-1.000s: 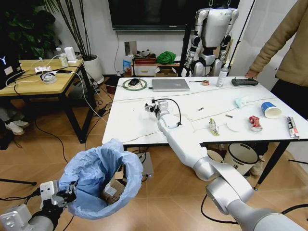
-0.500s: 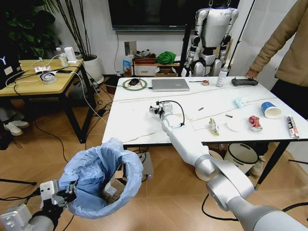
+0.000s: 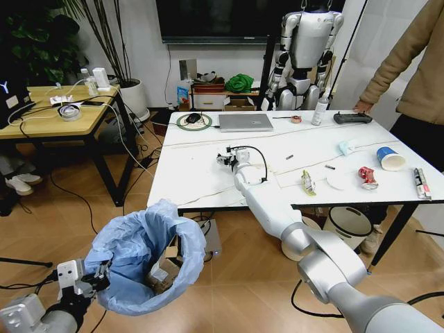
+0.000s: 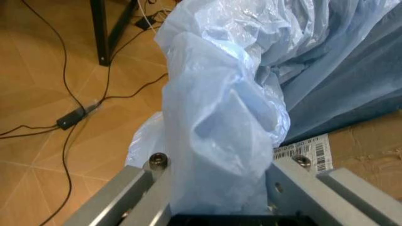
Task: Pick up the trash bin and place the trash from the table into it.
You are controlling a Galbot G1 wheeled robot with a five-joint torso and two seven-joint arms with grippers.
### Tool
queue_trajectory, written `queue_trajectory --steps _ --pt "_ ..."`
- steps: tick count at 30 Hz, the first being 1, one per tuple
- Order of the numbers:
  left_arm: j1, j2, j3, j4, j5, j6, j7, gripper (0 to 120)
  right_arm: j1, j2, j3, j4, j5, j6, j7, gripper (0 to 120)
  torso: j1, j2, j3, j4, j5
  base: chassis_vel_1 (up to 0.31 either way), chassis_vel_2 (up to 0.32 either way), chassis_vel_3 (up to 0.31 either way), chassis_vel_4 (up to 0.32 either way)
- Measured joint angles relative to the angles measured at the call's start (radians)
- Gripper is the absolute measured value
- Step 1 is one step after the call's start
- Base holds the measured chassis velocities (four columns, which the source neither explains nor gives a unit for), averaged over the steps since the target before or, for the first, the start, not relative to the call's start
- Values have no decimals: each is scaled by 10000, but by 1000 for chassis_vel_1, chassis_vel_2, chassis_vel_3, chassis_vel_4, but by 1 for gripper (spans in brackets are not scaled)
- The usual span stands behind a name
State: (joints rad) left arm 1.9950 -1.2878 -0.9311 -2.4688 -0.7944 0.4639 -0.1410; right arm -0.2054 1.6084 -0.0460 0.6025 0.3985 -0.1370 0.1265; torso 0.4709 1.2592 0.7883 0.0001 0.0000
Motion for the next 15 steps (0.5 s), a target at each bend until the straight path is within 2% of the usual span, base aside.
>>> queue_trajectory --steps 15 --pt "31 18 -47 -35 -21 -13 11 0 53 -3 -72 -128 -24 128 -253 100 0 0 0 -1 0 0 0 0 0"
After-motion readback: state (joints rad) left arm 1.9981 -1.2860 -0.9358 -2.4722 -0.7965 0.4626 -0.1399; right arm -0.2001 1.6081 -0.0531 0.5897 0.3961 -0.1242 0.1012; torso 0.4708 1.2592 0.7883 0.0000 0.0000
